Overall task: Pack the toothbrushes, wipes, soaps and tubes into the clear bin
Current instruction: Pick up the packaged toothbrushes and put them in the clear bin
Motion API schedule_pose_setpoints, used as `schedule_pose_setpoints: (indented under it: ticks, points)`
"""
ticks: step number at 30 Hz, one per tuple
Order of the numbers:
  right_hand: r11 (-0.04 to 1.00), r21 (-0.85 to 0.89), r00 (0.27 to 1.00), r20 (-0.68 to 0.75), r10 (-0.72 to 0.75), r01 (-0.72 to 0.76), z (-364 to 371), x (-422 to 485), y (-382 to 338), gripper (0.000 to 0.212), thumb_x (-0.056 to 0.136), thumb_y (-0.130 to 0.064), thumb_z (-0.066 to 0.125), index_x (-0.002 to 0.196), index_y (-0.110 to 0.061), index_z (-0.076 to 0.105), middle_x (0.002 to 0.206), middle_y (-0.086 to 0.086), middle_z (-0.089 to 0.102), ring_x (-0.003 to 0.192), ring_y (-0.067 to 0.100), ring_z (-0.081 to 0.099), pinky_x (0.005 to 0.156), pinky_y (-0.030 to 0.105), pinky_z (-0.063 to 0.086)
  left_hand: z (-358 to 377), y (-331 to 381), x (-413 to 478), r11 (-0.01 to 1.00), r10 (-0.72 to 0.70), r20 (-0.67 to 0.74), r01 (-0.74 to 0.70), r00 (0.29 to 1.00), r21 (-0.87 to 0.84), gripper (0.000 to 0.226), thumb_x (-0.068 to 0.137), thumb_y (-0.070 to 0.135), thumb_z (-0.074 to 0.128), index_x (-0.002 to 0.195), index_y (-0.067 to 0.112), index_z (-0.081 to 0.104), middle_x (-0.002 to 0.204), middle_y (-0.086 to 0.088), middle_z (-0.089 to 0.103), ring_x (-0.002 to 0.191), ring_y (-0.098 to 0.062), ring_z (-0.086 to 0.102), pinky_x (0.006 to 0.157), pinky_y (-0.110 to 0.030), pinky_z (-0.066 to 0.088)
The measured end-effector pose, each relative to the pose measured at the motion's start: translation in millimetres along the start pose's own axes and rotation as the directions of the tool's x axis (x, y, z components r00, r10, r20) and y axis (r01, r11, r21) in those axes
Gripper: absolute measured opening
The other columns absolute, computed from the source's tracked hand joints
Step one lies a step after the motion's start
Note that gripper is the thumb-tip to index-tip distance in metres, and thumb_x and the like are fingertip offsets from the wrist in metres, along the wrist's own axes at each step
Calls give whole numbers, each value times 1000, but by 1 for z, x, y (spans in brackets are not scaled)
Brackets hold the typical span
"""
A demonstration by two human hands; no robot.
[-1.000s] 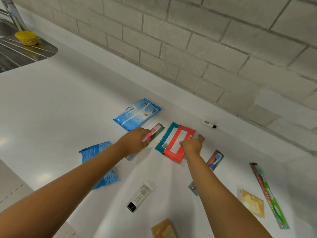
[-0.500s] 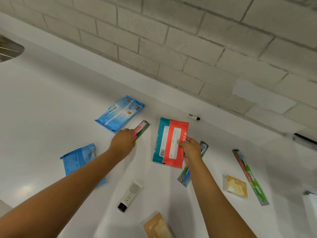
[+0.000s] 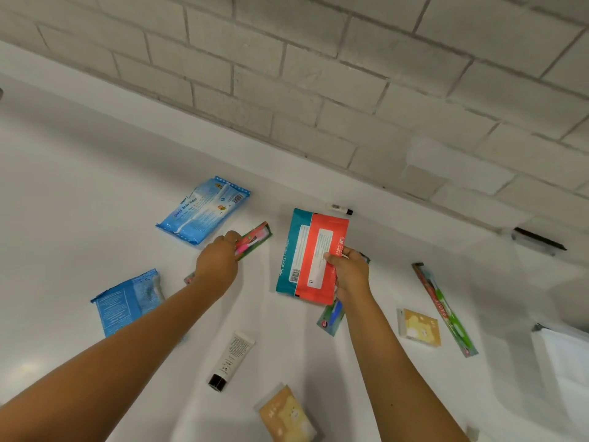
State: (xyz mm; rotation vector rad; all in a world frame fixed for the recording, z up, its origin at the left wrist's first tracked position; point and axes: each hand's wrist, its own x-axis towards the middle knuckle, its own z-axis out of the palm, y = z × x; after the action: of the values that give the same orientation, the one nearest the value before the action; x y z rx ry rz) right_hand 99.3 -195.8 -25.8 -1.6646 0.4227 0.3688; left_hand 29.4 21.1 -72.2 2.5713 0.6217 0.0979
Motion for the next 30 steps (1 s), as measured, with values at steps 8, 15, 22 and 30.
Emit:
schedule_pose_setpoints:
  ticks: [8,15,22,30]
  points:
    - [996,58,997,-33,-63,65,-41,-6,-10,23,90,-11,59,112,-13,57,109,6,66,93,26,65,78,40,55,-11,38,-10,900,-30,38,43,999,-434,57,84,25,65,134,19,38,109,-5,60,89,-18,57,75,-32,49]
    - [989,94,989,-106,-107,117,-113,-7,-18,22,89,-13,60,110,-21,55,110,2,66,98,26,66,86,44,55,-5,111,-31,703,1,116,82,993,-707,29,86,25,62,112,27,51,108,-5,59,80,-23,64,61,-26,51]
    - [976,135,977,-148,-152,172,-195,-15,-23,17,90,-12,58,91,-29,57,104,1,66,93,25,66,87,44,54,14,188,-60,576,89,140,64,986,-815,14,89,31,56,103,29,58,108,-10,62,87,-29,66,74,-44,58]
    - [949,197,955,-215,-203,246,-290,-19,-34,23,90,-12,58,111,-20,54,108,3,66,94,24,66,82,40,55,42,276,-91,629,143,155,31,977,-777,33,90,23,56,122,20,51,100,0,61,82,-13,61,70,-26,51]
